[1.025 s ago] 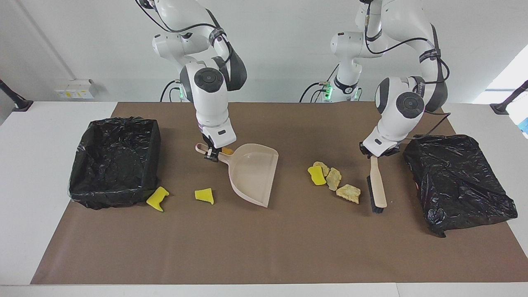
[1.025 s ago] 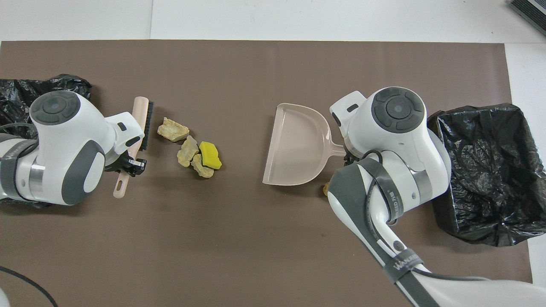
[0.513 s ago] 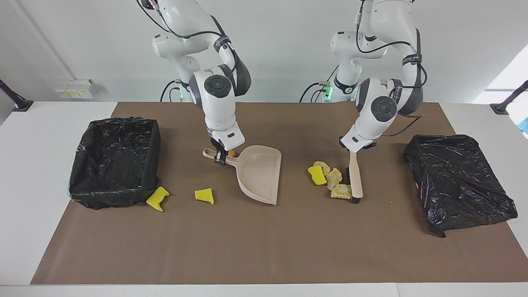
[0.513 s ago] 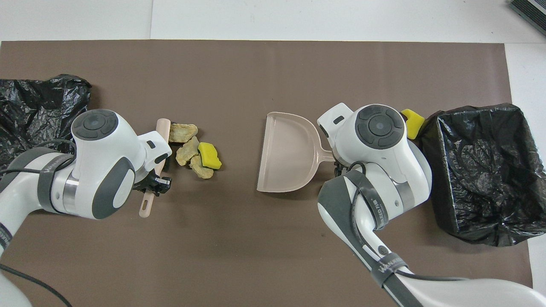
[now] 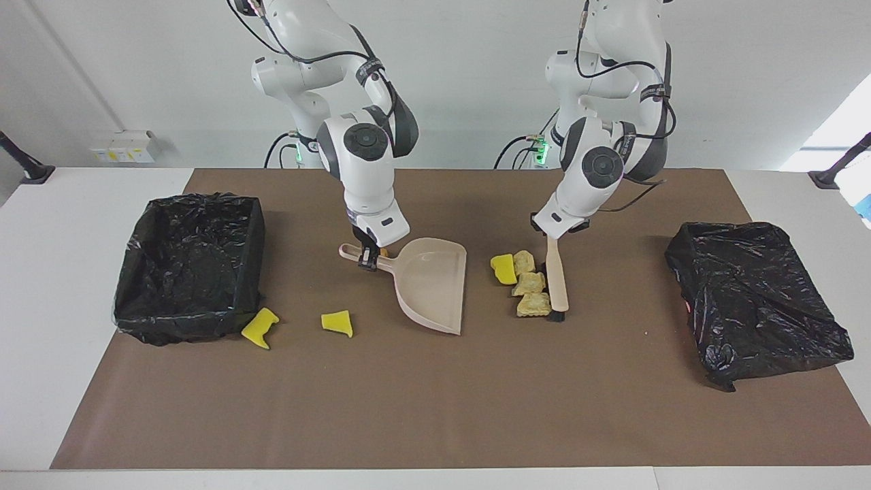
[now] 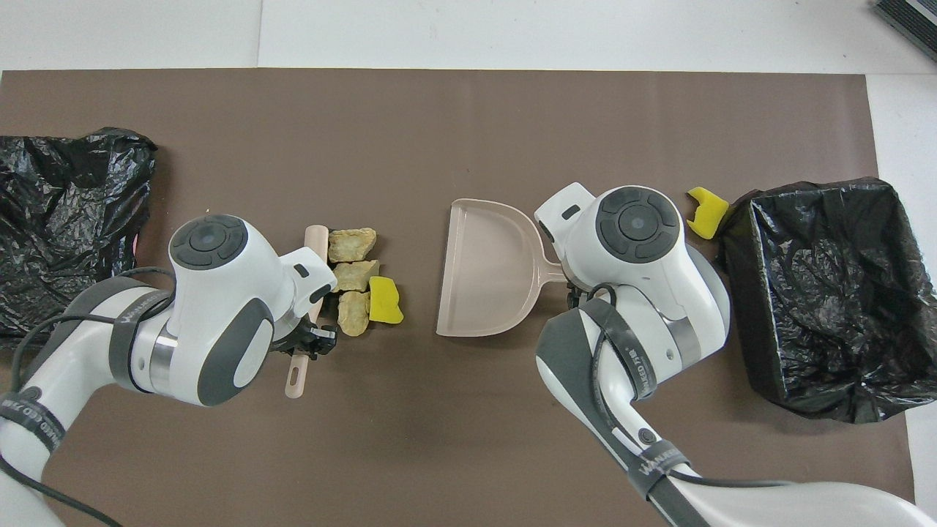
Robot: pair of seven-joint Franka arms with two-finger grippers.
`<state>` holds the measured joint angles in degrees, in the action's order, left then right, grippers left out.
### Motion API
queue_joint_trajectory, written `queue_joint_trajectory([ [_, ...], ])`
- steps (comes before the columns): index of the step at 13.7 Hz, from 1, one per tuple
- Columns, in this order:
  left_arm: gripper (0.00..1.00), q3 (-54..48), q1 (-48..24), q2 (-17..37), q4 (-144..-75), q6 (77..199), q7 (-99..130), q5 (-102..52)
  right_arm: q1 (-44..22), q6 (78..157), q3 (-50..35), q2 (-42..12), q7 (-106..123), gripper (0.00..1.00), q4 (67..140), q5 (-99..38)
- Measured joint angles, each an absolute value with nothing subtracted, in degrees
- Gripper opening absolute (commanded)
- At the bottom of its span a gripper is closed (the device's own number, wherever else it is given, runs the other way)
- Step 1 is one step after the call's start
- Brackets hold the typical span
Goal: Sweep and dump trash in bin
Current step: 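Sweep the trash chunks into the dustpan with the left-held brush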
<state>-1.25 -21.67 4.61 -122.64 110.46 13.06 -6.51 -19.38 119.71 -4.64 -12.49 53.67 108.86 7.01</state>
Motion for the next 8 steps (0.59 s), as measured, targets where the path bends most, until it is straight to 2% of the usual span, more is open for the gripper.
queue_joint_trajectory([
  [8,0.00,-1.4,-32.5,4.6,-122.7,117.4,18.1,-16.7,-22.7,119.7,-4.5,-13.3,51.0,0.00,109.3,12.8],
])
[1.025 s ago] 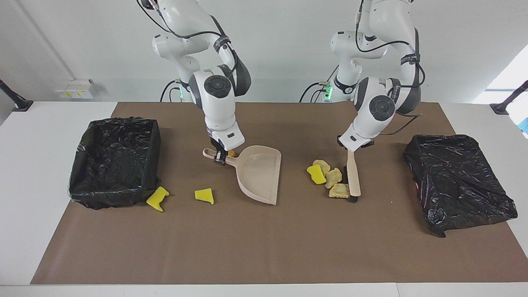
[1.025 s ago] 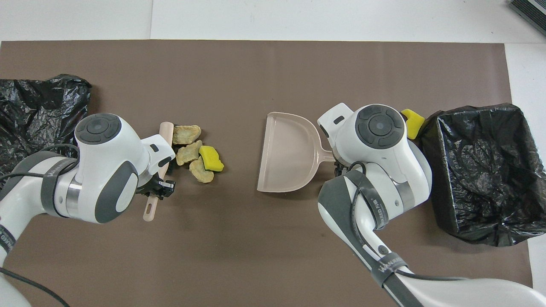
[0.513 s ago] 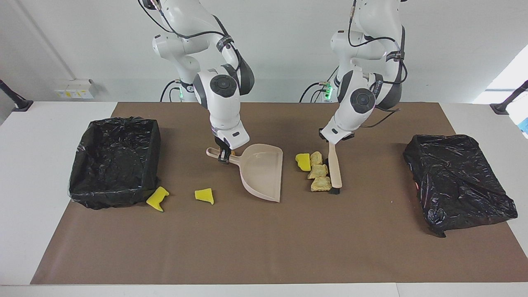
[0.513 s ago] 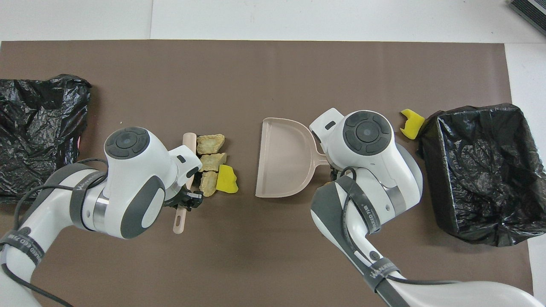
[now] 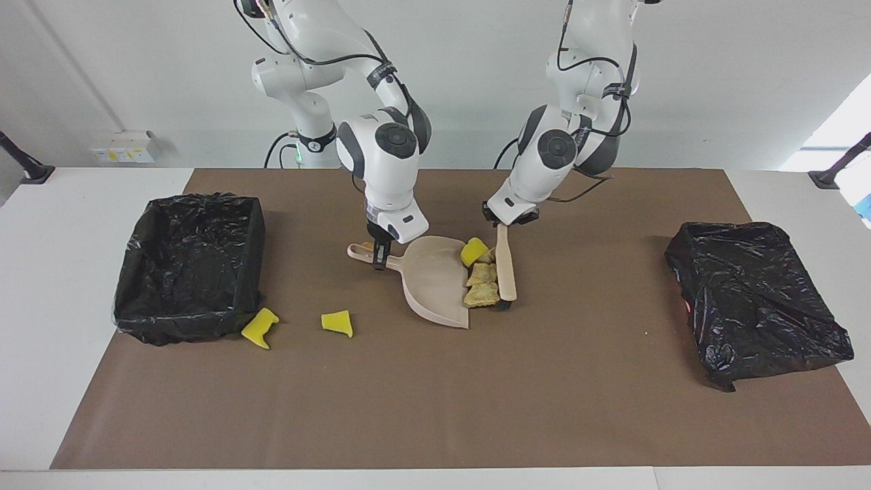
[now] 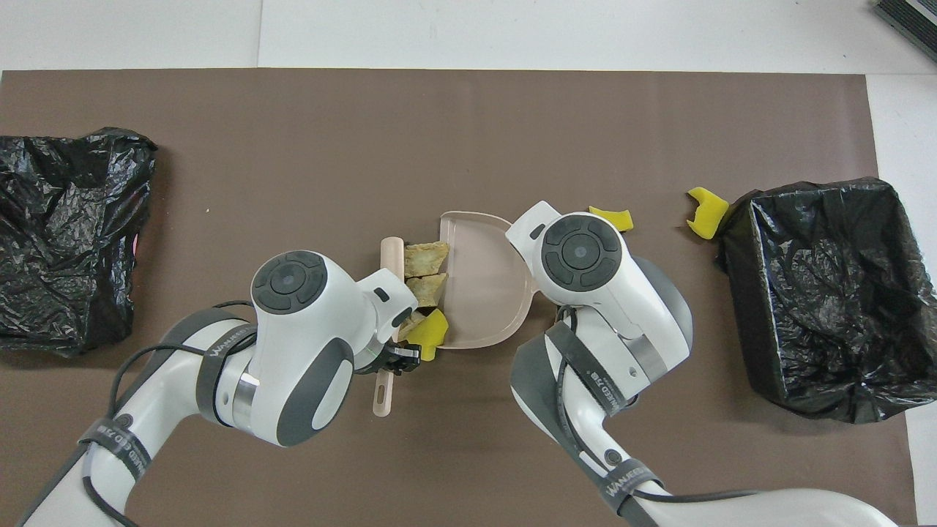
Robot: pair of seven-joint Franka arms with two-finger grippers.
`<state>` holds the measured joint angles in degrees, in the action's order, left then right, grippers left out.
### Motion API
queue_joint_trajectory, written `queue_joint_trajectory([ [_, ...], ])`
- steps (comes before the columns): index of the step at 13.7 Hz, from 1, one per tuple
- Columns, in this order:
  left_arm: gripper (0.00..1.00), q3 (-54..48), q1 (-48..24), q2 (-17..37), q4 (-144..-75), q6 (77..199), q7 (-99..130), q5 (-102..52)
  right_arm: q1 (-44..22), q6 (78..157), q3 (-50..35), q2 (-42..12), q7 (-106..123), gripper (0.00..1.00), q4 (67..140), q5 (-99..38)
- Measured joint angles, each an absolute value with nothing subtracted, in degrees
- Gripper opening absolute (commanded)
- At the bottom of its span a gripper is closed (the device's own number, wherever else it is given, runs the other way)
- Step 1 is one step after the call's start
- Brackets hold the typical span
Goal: Sweep and dump trash in bin
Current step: 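Sweep the trash chunks into the dustpan with the left-held brush, then sweep the remaining pieces toward the dustpan with the left gripper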
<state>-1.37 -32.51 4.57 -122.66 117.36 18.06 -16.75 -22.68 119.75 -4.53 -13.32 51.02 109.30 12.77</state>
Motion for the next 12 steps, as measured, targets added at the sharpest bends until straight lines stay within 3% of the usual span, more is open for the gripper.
queue_joint_trajectory([
  [7,0.00,-0.6,-34.9,2.4,-119.6,115.7,19.5,-19.7,-22.7,119.7,-4.5,-13.4,51.0,0.00,109.3,12.8],
  [12,0.00,0.8,-25.1,-4.5,-117.4,104.2,19.3,-19.9,-22.7,119.8,-4.5,-13.5,51.0,0.00,109.3,12.8],
])
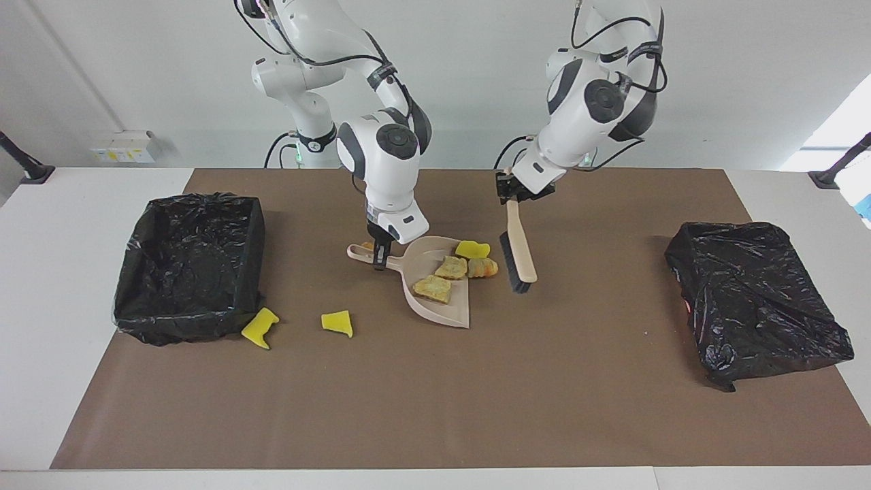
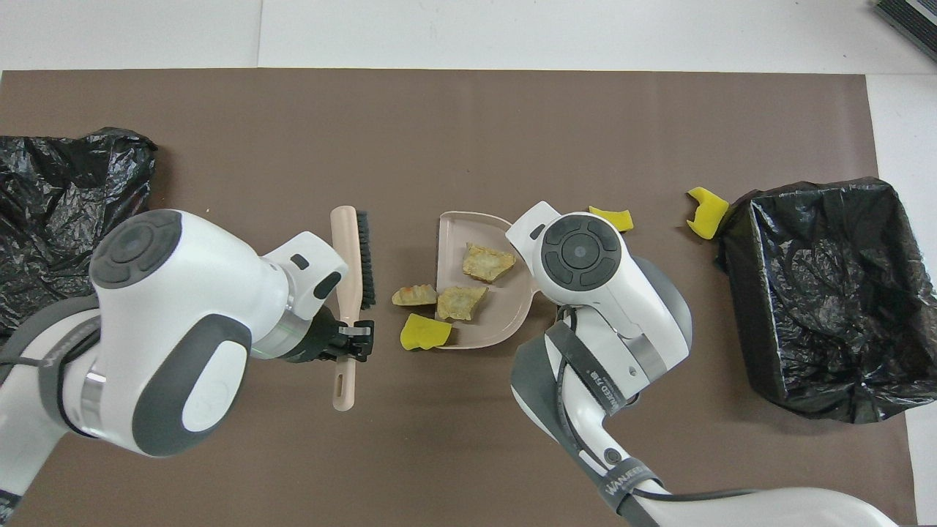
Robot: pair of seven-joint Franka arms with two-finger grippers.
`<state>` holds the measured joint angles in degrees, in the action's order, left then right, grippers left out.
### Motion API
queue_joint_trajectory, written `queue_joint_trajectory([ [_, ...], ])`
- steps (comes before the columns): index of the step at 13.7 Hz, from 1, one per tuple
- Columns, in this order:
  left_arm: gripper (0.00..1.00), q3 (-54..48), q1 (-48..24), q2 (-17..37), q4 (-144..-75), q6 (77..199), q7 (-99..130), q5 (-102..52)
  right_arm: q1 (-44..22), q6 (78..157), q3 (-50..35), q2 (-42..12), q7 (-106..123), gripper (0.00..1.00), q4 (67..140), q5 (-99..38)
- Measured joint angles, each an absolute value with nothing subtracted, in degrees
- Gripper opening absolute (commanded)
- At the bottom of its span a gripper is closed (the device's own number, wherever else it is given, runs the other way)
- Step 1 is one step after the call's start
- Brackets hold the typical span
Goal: Sweep and dump trash in bin
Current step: 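Sweep the remaining pieces toward the dustpan with the left gripper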
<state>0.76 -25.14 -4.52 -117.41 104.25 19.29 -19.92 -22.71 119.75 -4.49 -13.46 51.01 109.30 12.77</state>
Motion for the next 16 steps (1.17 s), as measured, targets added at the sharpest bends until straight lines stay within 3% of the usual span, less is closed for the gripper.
queue_joint_trajectory([
  [4,0.00,-0.2,-24.3,-7.1,-126.4,102.2,20.6,-20.0,-22.7,119.8,-4.5,-13.5,51.0,0.00,109.3,12.8],
  [7,0.00,-1.2,-29.3,-7.0,-133.5,110.1,27.9,-20.3,-22.7,119.9,-4.4,-13.6,51.0,0.00,109.3,12.8],
  [13,0.00,-1.6,-37.8,-6.7,-135.0,119.9,37.9,-21.5,-22.7,120.2,-4.4,-13.6,51.0,0.00,109.5,12.8],
  [16,0.00,-1.7,-40.8,-3.1,-135.0,126.7,39.3,-22.7,-22.7,120.3,-4.4,-13.6,51.0,0.00,109.6,12.8],
])
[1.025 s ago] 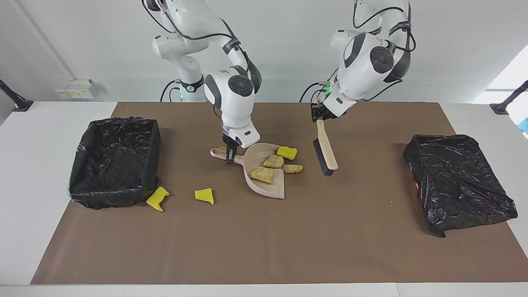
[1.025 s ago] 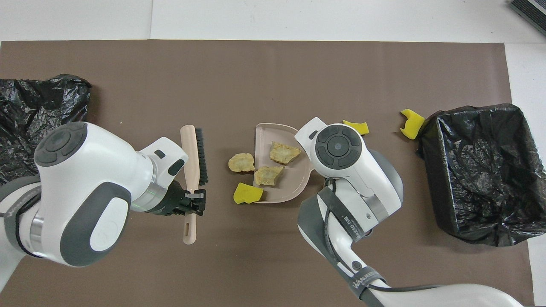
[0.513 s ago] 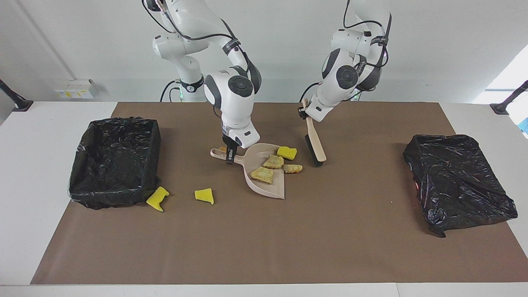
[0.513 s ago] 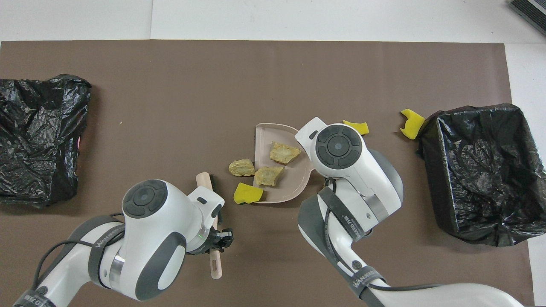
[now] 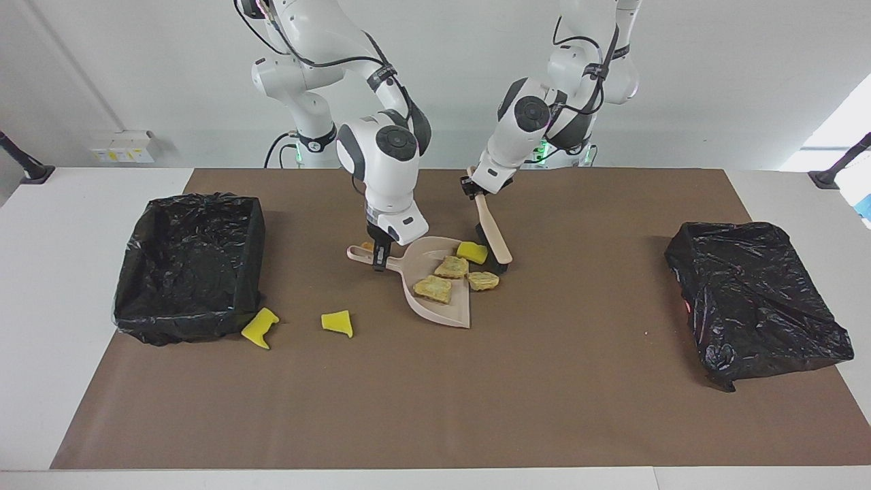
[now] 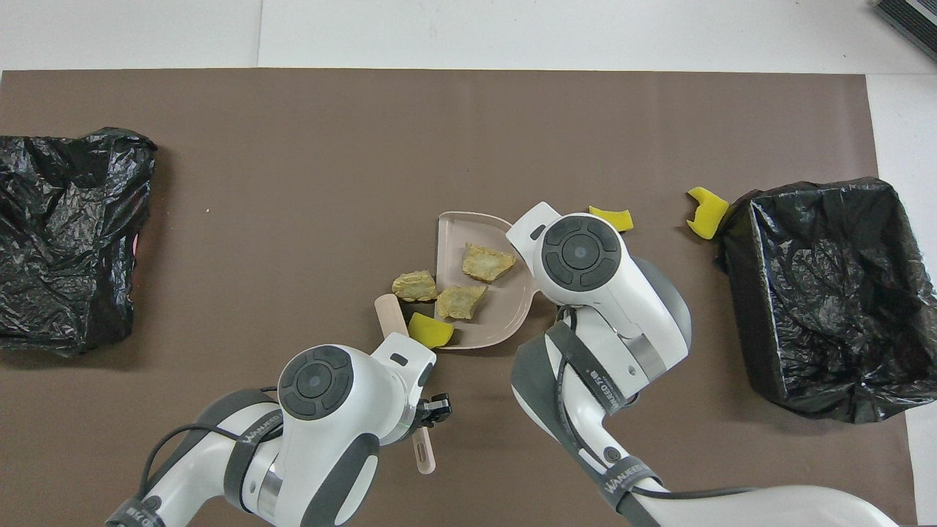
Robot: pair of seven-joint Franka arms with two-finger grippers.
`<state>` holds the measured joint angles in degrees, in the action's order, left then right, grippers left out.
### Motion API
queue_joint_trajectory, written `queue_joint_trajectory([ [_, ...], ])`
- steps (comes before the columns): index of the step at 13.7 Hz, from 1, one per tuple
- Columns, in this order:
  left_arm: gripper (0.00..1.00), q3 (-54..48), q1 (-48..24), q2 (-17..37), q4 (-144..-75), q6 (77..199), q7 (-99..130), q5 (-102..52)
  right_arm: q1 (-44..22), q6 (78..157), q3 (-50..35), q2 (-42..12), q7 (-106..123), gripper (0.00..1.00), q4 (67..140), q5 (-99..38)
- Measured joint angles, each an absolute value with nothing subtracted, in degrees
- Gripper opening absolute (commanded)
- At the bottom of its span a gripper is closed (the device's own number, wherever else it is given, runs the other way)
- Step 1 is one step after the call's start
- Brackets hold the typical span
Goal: Sweep and dump trash in bin
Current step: 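Sweep the remaining pieces toward the dustpan with the left gripper, then push the last pieces into the dustpan with the left-held brush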
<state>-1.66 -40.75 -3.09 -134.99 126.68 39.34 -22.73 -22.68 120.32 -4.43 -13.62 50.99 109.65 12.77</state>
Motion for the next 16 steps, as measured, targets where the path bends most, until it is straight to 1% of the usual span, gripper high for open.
queue_joint_trajectory([
  [2,0.00,-1.6,-41.0,-1.0,-132.9,127.9,39.4,-22.9,-22.7,120.3,-4.4,-13.6,51.0,0.00,109.6,12.8],
  [7,0.00,-0.7,-40.9,3.7,-123.5,127.0,39.4,-22.9,-22.7,120.3,-4.4,-13.6,51.0,0.00,109.7,12.8],
  [12,0.00,0.1,-38.1,3.5,-120.3,117.0,38.7,-21.6,-22.6,120.3,-4.4,-13.6,51.0,0.00,109.7,12.8],
  [16,0.00,0.3,-34.2,3.6,-120.4,117.1,35.9,-19.1,-22.6,120.3,-4.4,-13.7,51.0,0.00,109.7,12.8],
])
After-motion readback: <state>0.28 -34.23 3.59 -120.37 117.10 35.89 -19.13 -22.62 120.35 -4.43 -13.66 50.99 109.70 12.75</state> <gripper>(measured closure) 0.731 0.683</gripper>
